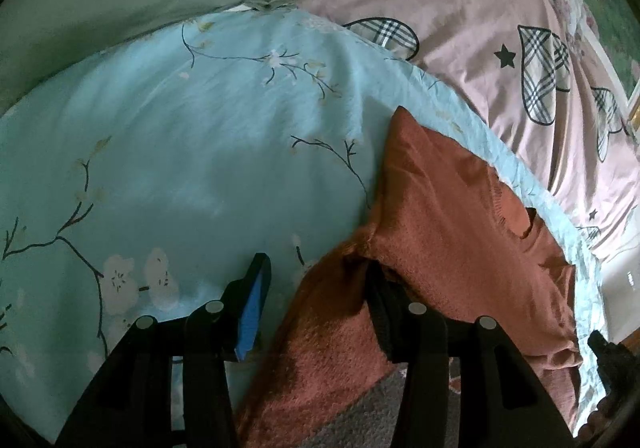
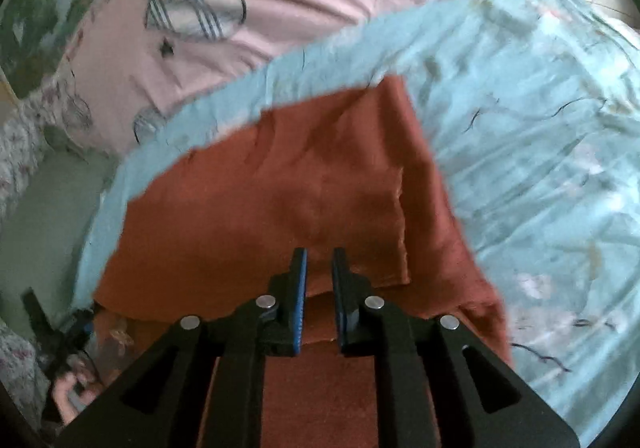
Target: Fold small clothes
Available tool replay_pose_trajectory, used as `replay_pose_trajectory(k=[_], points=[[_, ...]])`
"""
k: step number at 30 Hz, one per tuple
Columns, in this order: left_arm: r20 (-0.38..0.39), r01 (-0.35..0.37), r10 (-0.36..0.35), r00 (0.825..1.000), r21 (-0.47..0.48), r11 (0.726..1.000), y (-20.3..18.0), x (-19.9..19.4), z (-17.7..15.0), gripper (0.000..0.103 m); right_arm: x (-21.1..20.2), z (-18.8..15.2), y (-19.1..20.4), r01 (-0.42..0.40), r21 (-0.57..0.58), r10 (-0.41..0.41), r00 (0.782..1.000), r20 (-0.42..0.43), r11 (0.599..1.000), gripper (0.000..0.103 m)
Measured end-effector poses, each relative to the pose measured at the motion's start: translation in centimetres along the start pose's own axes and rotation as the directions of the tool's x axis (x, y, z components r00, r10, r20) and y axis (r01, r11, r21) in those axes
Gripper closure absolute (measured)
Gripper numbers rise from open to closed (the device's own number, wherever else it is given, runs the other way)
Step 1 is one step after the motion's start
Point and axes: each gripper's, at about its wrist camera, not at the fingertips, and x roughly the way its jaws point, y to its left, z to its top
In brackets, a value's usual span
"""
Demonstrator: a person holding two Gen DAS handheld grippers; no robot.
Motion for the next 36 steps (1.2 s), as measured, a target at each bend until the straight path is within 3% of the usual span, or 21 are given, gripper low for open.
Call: replay_pose_trajectory(k=[3, 5, 7, 11, 27, 32, 36], points=[[-0.012, -0.005, 0.005, 1.000, -0.007, 1.000, -0.1, -0.2, -0.1, 0.054, -0.9, -0.9, -2.2, -0.020, 0.093, 0.019, 1.000, 0.003, 0.995, 0.089], [-0.008, -0.045, 0.045, 0.999, 0.006, 0.999, 0.0, -1.1, -0.4, 0.055, -2.6, -1.5, -2.6, 0.003, 0.097, -0.004, 1.000, 0.014, 0.995, 0.089], [-0.001, -0.067, 0.067, 0.998, 0.028, 0.997, 0.2, -2.5, -1.2, 0.055, -4.4, -2.1, -2.9, -0.029, 0.100, 0.026, 0.999, 0.031, 0.995, 0.087], [-0.019, -0.032, 0.033, 0.999, 0.066, 0.997, 1.2, -5.2, -2.8, 0.055, -8.3, -4.3, -2.7, -0.076, 0.091, 0.069, 0.994, 0.082, 0.993, 0.063], [-0.111, 0.127, -0.114, 0.987, 0.117, 0.985, 5.3, -12.2, -9.8, 0.043, -13.4, -12.7, -1.3, -0.178, -0.005, 0.178, 0.983, 0.040, 0.984, 0.057], [-0.129, 0.167, -0.148, 0.981, 0.159, 0.973, 5.0, -14.2, -11.9, 0.031, -16.0, -14.7, -2.5, -0.223, -0.037, 0.224, 0.974, 0.031, 0.974, 0.052], [-0.164, 0.201, -0.174, 0.971, 0.164, 0.966, 5.9, -15.4, -13.5, 0.030, -17.8, -16.7, -4.3, -0.224, -0.056, 0.225, 0.974, 0.005, 0.973, 0.051]])
